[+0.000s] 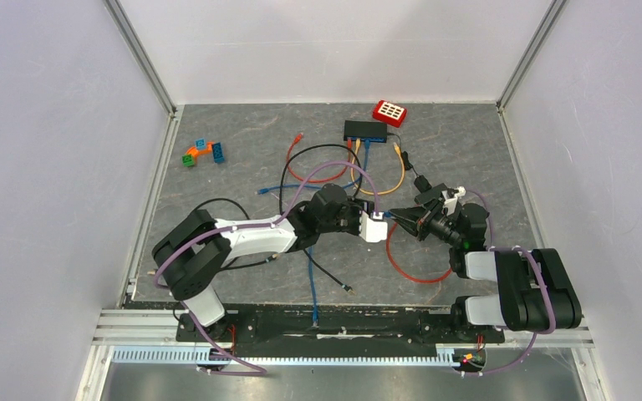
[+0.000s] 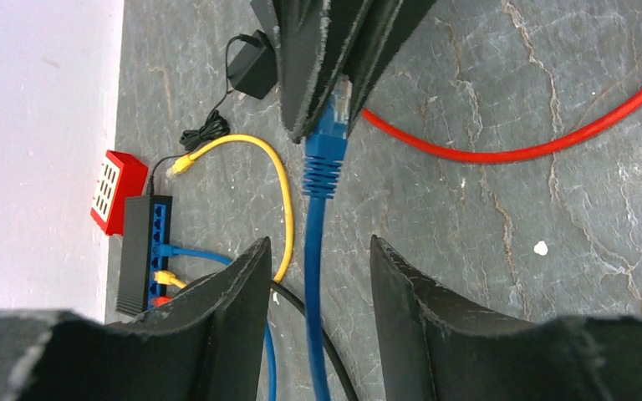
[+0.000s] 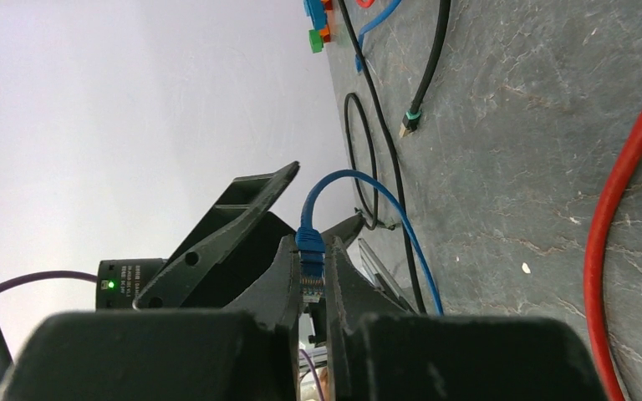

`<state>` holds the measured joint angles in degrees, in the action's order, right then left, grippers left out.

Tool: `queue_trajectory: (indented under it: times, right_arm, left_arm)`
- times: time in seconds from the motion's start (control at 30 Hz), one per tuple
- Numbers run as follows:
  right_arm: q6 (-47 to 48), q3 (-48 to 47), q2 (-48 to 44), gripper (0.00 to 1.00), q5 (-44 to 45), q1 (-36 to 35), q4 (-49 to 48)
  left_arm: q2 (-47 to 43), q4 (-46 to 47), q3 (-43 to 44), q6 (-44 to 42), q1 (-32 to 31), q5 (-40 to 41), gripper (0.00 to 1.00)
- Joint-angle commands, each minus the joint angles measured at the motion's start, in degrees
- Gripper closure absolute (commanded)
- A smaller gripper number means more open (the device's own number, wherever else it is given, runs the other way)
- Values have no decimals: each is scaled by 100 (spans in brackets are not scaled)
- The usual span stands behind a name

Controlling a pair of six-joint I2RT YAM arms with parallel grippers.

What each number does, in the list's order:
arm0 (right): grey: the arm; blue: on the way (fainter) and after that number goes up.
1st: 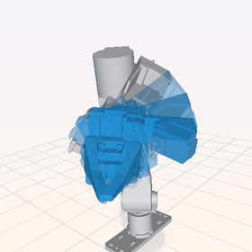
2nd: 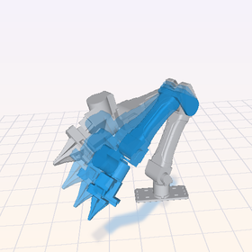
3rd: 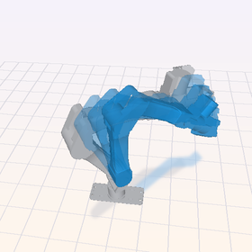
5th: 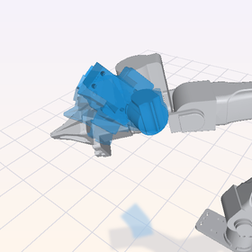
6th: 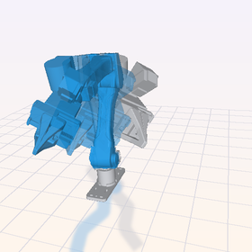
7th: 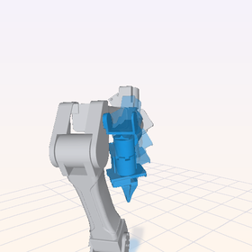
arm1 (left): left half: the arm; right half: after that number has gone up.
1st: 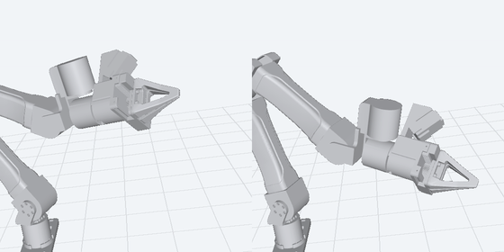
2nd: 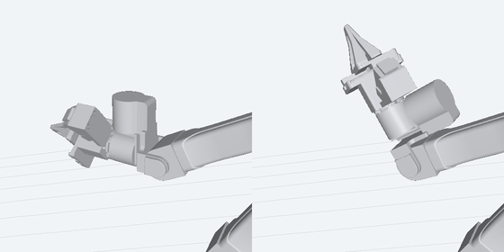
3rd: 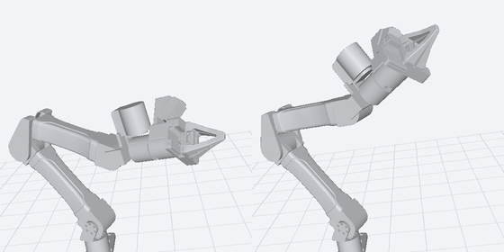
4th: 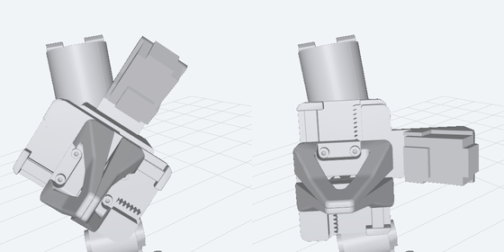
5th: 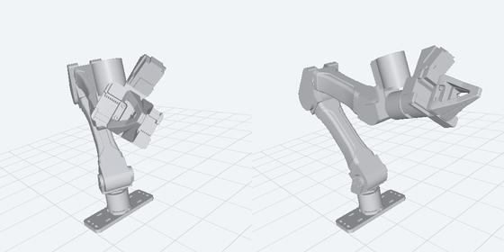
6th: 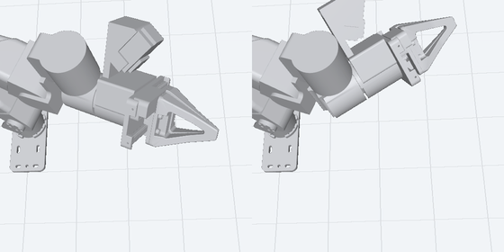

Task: Insert the plug into the switch port
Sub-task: Pick up the connector from the center of the board.

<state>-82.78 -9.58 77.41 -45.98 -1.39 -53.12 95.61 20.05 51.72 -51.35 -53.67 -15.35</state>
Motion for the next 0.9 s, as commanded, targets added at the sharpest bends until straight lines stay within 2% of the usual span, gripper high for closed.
queue_trajectory:
  times: [0.0, 0.3, 0.5, 0.63, 0.77, 0.87]
  right_arm:
    - [-158, 32, 62, 100, 18, -6, -466]
    - [-391, 170, 271, 100, -34, -4, -1027]
    - [-646, 280, 451, 100, -69, -2, -1484]
    - [-834, 302, 569, 100, -63, -3, -1821]
    - [-760, 309, 571, 97, -2, -4, -1814]
    - [-415, 187, 443, 89, 51, -5, -1374]
  left_arm:
    - [146, 434, 263, -254, -115, 91, 48]
    - [412, 430, 538, -234, -318, 309, 49]
    - [543, 395, 636, -314, -407, 285, 56]
    - [559, 282, 642, -454, -435, 304, 65]
    - [490, 288, 585, -462, -447, 296, 92]
    - [450, 252, 587, -321, -448, 321, 94]
